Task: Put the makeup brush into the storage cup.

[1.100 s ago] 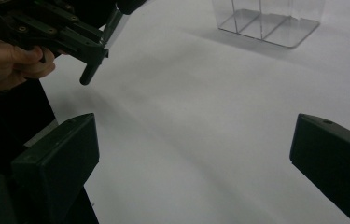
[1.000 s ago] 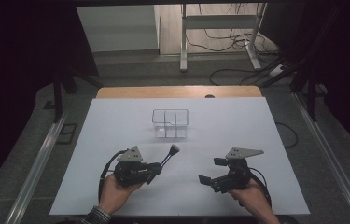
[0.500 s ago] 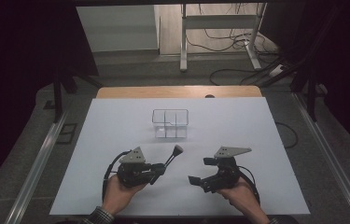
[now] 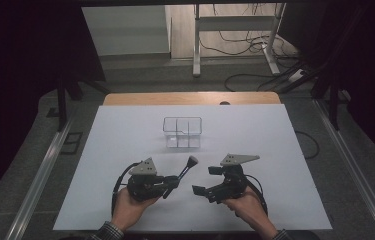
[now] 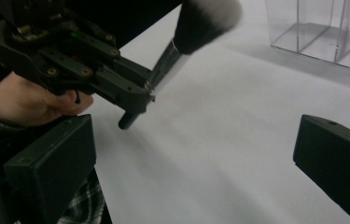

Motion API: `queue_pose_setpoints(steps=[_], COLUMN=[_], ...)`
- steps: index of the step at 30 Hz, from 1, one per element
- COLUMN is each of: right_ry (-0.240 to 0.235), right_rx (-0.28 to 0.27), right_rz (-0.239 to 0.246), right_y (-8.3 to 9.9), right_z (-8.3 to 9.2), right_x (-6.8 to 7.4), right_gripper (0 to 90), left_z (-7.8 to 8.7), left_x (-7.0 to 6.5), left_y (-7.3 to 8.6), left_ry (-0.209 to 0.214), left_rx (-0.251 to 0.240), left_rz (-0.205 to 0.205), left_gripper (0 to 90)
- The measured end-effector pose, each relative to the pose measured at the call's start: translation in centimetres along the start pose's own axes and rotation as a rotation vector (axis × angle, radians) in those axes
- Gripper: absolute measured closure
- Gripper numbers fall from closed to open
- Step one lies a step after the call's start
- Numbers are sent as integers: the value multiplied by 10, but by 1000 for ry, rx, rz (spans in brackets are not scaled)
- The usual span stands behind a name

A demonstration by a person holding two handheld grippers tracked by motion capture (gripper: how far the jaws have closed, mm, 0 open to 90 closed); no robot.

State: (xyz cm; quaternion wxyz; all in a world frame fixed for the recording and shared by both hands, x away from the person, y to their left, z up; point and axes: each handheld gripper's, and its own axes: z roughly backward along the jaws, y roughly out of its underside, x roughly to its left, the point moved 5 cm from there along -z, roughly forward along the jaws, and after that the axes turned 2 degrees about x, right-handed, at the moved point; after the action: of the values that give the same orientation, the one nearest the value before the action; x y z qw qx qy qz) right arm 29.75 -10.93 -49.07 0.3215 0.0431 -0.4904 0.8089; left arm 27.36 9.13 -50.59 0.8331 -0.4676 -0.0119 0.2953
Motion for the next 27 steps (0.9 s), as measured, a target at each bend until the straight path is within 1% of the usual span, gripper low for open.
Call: queue_pose_setpoints(steps=[5,9,13,16,20,25,27], right_ry=[-13,-27,-30,-28,-33,-38,-43], right_rx=[0,-2,6,2,-5,-5,-8], right_rz=[-9,-30,-24,-22,-23,-34,-44], right_y=[-3,-7,-11,-14,-18,-20,-21], right_z=[-6,-12,-20,-24,-27,-29,-30], right_x=[2,4,7,7,8,9,9], right_gripper=[0,0,27,86,197,353,396], left_z=[-1,-2,-2,-2,-2,-2,-2], left_x=[-1,-2,-2,-2,-2,-2,-2], left_y=[0,0,0,0,0,0,0], left_ry=[6,10,12,14,16,15,16], left_rx=[-1,-2,2,3,4,7,8], left_rz=[0,-2,-7,-6,-5,-6,-6], left_gripper=[790,790,790,790,790,790,790])
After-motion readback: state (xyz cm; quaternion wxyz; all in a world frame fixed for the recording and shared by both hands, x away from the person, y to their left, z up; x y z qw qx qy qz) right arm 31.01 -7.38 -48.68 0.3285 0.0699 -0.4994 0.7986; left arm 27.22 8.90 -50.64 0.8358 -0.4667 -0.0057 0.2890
